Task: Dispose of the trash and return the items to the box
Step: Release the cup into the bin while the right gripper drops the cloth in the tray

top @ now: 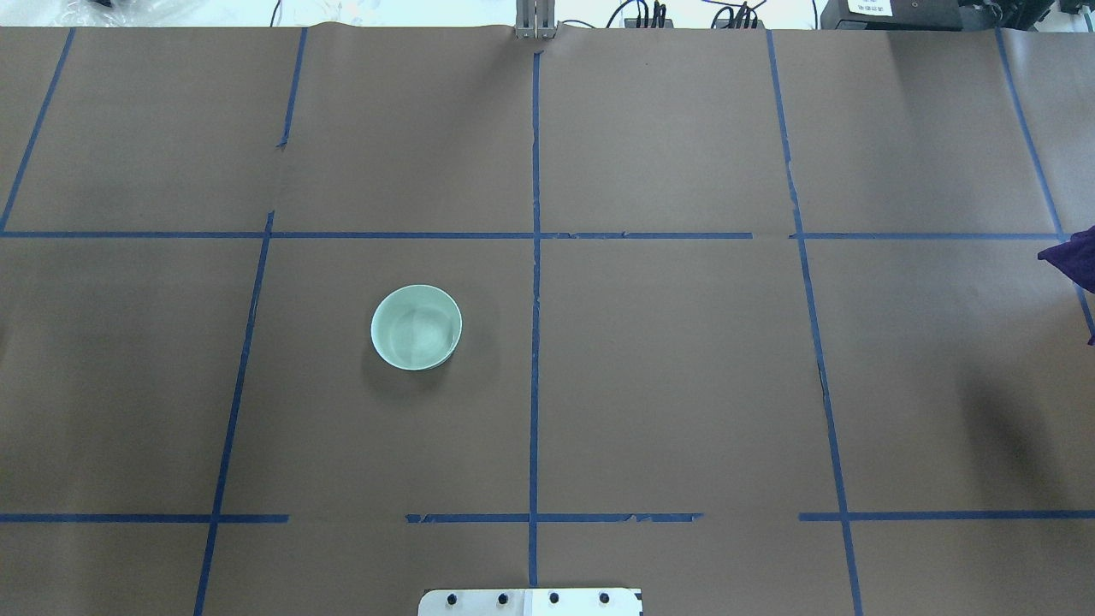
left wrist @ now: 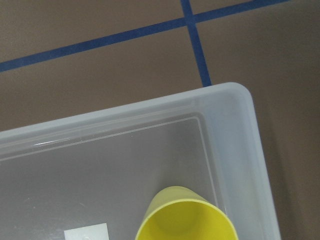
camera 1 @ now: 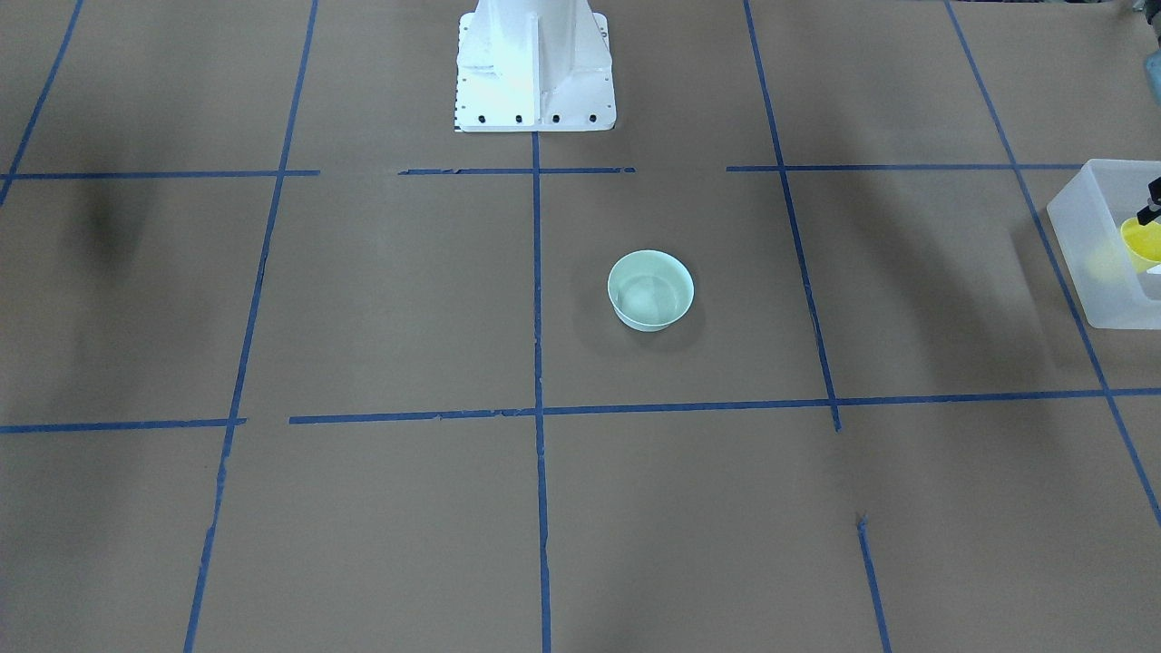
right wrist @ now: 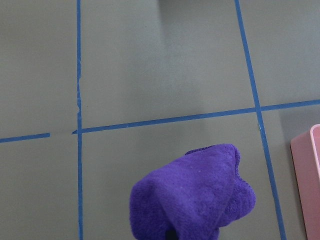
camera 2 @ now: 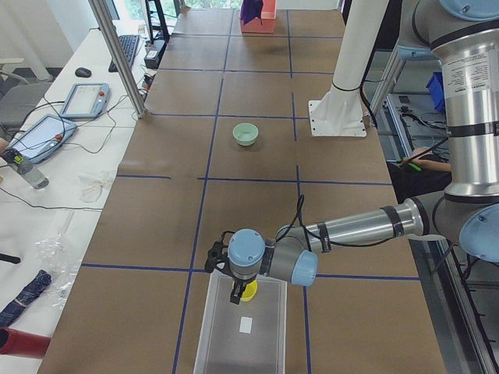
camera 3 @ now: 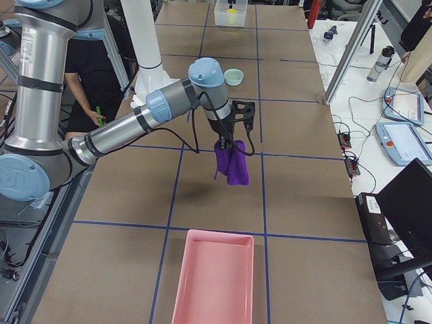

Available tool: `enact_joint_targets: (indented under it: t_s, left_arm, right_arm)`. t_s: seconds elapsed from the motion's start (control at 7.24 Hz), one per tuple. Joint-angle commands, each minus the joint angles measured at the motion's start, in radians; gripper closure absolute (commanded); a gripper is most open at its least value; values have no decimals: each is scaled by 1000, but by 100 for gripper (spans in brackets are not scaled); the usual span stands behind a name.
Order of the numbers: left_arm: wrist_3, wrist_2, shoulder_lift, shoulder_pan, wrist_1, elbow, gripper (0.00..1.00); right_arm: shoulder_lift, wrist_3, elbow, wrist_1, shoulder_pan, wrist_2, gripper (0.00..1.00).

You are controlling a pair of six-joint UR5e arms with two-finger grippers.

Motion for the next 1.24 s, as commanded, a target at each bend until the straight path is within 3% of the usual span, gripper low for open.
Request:
enact_joint_targets:
  t_s: [0.0, 0.14, 0.28, 0.41, 0.55, 0.83, 1.1]
  left_arm:
    - [1, 1, 51, -55, 4, -117, 0]
    - [-10, 3, 44, -112, 28, -154, 0]
    - [-13, 15, 19, -130, 174, -238, 0]
    - [-51, 91, -71, -134, 355, -322, 0]
    - [-156, 110, -125, -134, 409, -360, 0]
    - [-323, 93, -176, -118, 338, -374, 0]
    - [-521, 76, -177, 25, 203, -403, 0]
  right_arm:
    - [9, -86, -3, -51, 30, -8, 100]
    - [29, -166, -10, -100, 62, -13, 100]
    - [62, -272, -30, -172, 112, -19, 100]
    - [73, -396, -59, -213, 160, -51, 100]
    - [83, -479, -96, -215, 197, -82, 100]
    - [101, -655, -189, -214, 264, -132, 100]
    - [104, -812, -291, -198, 285, -172, 100]
